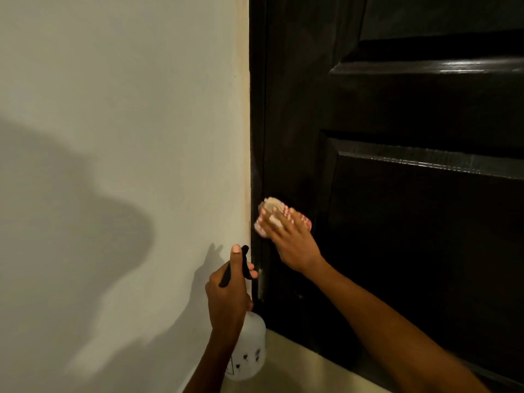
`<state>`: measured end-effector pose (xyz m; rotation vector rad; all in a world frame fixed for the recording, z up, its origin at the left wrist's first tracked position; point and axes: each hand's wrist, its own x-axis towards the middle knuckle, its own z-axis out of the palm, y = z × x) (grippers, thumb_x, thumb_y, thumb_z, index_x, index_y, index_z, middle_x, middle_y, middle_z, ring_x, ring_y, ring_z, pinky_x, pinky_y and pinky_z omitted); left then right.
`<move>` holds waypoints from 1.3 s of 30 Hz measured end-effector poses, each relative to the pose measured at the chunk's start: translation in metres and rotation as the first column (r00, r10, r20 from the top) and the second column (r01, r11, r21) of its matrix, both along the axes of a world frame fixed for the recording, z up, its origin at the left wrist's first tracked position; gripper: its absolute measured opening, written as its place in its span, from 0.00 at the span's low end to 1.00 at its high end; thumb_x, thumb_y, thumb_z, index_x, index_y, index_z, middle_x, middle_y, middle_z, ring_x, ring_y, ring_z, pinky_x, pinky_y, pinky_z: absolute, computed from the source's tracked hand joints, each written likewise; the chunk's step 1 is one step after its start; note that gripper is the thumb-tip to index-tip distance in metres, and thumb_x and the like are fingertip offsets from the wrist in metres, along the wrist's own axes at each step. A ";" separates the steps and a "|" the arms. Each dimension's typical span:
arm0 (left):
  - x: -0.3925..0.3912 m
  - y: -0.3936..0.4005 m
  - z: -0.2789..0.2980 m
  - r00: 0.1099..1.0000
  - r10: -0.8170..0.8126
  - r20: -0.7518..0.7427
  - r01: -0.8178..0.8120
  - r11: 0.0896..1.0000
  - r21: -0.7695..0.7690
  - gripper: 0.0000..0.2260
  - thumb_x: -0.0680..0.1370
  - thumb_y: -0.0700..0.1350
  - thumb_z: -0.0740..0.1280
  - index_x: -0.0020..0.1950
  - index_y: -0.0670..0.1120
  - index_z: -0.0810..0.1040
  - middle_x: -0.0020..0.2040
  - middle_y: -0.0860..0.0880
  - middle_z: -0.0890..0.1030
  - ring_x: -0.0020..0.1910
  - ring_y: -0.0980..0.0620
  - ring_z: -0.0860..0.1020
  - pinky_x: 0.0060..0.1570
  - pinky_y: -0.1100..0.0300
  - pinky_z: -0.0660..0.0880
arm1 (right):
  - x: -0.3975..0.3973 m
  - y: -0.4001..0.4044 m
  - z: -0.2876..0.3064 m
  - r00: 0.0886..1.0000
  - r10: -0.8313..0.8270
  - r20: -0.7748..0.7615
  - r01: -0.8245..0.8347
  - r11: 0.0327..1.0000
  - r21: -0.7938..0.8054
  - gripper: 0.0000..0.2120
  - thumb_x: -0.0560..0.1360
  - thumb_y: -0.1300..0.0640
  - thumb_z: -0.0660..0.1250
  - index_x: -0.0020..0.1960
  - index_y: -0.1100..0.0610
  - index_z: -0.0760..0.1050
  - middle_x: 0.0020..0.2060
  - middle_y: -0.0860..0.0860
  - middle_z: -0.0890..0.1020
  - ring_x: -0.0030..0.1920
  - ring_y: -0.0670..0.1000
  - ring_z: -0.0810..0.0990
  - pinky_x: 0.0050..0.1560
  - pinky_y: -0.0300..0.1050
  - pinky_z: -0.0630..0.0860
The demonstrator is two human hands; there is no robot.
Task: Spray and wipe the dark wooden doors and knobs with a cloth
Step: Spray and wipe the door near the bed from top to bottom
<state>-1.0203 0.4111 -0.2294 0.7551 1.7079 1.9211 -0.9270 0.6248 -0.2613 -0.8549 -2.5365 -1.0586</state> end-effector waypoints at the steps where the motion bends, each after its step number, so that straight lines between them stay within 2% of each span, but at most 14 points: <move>1: -0.001 0.000 -0.003 1.000 -0.001 -0.004 0.001 1.000 -0.004 0.27 0.77 0.65 0.59 0.42 0.44 0.85 0.37 0.48 0.86 0.23 0.48 0.77 0.22 0.60 0.74 | 0.005 -0.003 -0.025 0.994 -0.012 0.110 0.017 0.999 -0.046 0.35 0.81 0.51 0.57 0.83 0.53 0.44 0.82 0.57 0.45 0.80 0.60 0.36 0.72 0.66 0.23; 5: 0.000 -0.003 -0.017 1.000 -0.006 -0.014 0.006 1.000 -0.022 0.28 0.77 0.65 0.59 0.42 0.42 0.85 0.36 0.47 0.86 0.22 0.49 0.75 0.22 0.61 0.73 | 0.028 -0.015 -0.095 0.855 0.037 0.517 0.061 0.983 -0.172 0.33 0.83 0.52 0.58 0.83 0.53 0.47 0.82 0.55 0.47 0.81 0.61 0.41 0.70 0.64 0.26; 9: 0.000 -0.005 -0.024 1.000 0.010 -0.024 -0.011 1.000 -0.015 0.29 0.76 0.65 0.59 0.42 0.42 0.85 0.36 0.48 0.86 0.23 0.48 0.76 0.22 0.62 0.72 | 0.030 -0.008 -0.095 0.829 0.061 0.556 0.014 0.991 -0.130 0.31 0.83 0.51 0.58 0.83 0.51 0.52 0.82 0.54 0.48 0.81 0.61 0.39 0.66 0.65 0.20; 14: -0.002 -0.005 -0.020 1.000 0.014 -0.021 -0.014 1.000 0.001 0.28 0.79 0.64 0.59 0.40 0.43 0.85 0.37 0.49 0.86 0.21 0.45 0.75 0.22 0.60 0.73 | 0.012 0.010 -0.006 0.989 0.035 0.146 -0.036 0.999 0.008 0.40 0.72 0.53 0.68 0.82 0.49 0.57 0.82 0.54 0.52 0.81 0.61 0.43 0.77 0.67 0.35; 18: -0.001 -0.004 -0.027 1.000 0.018 -0.007 -0.018 1.000 -0.012 0.28 0.80 0.64 0.58 0.41 0.43 0.85 0.39 0.49 0.86 0.20 0.46 0.75 0.24 0.61 0.74 | 0.000 0.011 0.089 0.956 0.075 -0.284 -0.036 0.989 0.140 0.34 0.78 0.55 0.62 0.82 0.52 0.58 0.82 0.54 0.55 0.81 0.60 0.48 0.78 0.67 0.41; 22: 0.005 0.005 -0.043 0.998 0.011 0.054 -0.011 1.000 0.006 0.28 0.79 0.64 0.58 0.43 0.41 0.85 0.39 0.47 0.86 0.22 0.47 0.75 0.22 0.60 0.72 | 0.005 0.012 0.059 0.928 0.117 -0.353 -0.047 0.979 0.200 0.30 0.82 0.52 0.59 0.82 0.55 0.55 0.82 0.54 0.56 0.81 0.60 0.51 0.79 0.67 0.44; 24: 0.009 0.012 -0.057 0.998 -0.013 0.054 0.012 1.000 0.003 0.29 0.79 0.63 0.58 0.44 0.40 0.85 0.38 0.47 0.86 0.22 0.47 0.75 0.22 0.60 0.71 | 0.013 0.012 0.002 0.960 0.118 -0.254 -0.077 0.983 0.165 0.33 0.80 0.53 0.60 0.82 0.55 0.54 0.82 0.55 0.54 0.82 0.61 0.48 0.78 0.68 0.43; 26: 0.009 0.021 -0.077 0.999 -0.016 0.047 0.017 1.000 -0.023 0.29 0.78 0.64 0.58 0.43 0.41 0.85 0.36 0.47 0.86 0.23 0.48 0.75 0.23 0.60 0.71 | 0.026 0.015 -0.066 0.995 0.081 -0.065 -0.075 0.994 0.083 0.37 0.76 0.53 0.61 0.83 0.54 0.53 0.82 0.56 0.52 0.81 0.62 0.43 0.78 0.67 0.38; 28: 0.007 0.027 -0.103 0.999 0.001 0.044 0.001 0.999 -0.042 0.29 0.78 0.65 0.57 0.43 0.42 0.85 0.35 0.48 0.85 0.23 0.49 0.76 0.25 0.59 0.72 | 0.036 0.014 -0.136 0.984 0.051 0.170 -0.052 0.999 -0.001 0.38 0.74 0.51 0.63 0.82 0.52 0.56 0.82 0.55 0.55 0.81 0.62 0.46 0.77 0.66 0.35; 32: 0.005 0.019 -0.135 0.997 -0.033 0.065 0.037 0.998 -0.054 0.28 0.78 0.65 0.58 0.43 0.44 0.85 0.37 0.47 0.86 0.24 0.44 0.75 0.26 0.57 0.72 | 0.048 0.003 -0.227 0.765 0.075 0.640 0.016 0.991 -0.136 0.30 0.69 0.43 0.72 0.71 0.44 0.76 0.75 0.50 0.72 0.77 0.58 0.66 0.79 0.65 0.39; 34: 0.001 0.019 -0.150 0.996 -0.037 0.083 0.042 0.997 -0.061 0.27 0.77 0.65 0.59 0.42 0.44 0.85 0.36 0.47 0.86 0.23 0.47 0.74 0.24 0.58 0.72 | 0.043 0.006 -0.250 0.736 0.135 0.663 -0.061 0.989 -0.134 0.18 0.71 0.44 0.67 0.60 0.42 0.83 0.68 0.47 0.78 0.73 0.55 0.72 0.79 0.63 0.36; 36: -0.001 0.016 -0.158 0.994 -0.031 0.106 0.038 0.997 -0.070 0.27 0.76 0.65 0.59 0.42 0.43 0.85 0.36 0.46 0.85 0.20 0.52 0.73 0.23 0.61 0.71 | 0.037 0.007 -0.256 0.726 0.129 0.676 -0.093 0.992 -0.090 0.18 0.73 0.47 0.59 0.52 0.42 0.86 0.63 0.46 0.82 0.70 0.54 0.75 0.79 0.61 0.34; 38: 0.001 0.008 -0.163 0.994 -0.022 0.108 0.028 0.998 -0.054 0.27 0.77 0.63 0.60 0.42 0.41 0.85 0.35 0.45 0.85 0.19 0.54 0.72 0.23 0.62 0.71 | 0.035 -0.001 -0.241 0.749 0.054 0.660 -0.007 0.997 -0.074 0.18 0.69 0.43 0.69 0.58 0.42 0.84 0.68 0.46 0.78 0.72 0.55 0.73 0.78 0.64 0.36; 39: 0.000 0.004 -0.164 0.993 -0.018 0.113 0.023 0.999 -0.038 0.27 0.77 0.62 0.60 0.43 0.40 0.85 0.35 0.45 0.85 0.19 0.54 0.71 0.23 0.62 0.71 | 0.036 -0.005 -0.230 0.785 0.025 0.619 0.016 0.998 -0.060 0.26 0.67 0.45 0.74 0.65 0.43 0.81 0.74 0.47 0.72 0.75 0.56 0.70 0.78 0.65 0.38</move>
